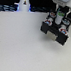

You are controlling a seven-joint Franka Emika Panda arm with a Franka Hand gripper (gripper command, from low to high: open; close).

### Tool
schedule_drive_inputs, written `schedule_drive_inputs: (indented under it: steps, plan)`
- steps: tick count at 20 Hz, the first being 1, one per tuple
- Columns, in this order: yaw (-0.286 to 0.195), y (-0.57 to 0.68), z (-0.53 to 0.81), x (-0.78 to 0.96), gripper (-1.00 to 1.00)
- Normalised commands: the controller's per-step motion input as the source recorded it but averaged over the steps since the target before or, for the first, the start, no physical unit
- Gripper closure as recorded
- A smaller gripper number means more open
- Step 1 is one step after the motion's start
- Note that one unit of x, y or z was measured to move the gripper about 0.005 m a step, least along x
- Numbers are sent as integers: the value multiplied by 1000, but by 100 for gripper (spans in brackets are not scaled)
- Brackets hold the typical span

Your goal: Open the kcup holder, insert the kcup into the holder, and close the kcup holder

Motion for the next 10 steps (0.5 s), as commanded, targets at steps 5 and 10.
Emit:
schedule_drive_inputs:
  steps: [5, 10]
  plan:
    - [-10, -63, -235, 31, 100]
    - [34, 38, -334, 10, 100]
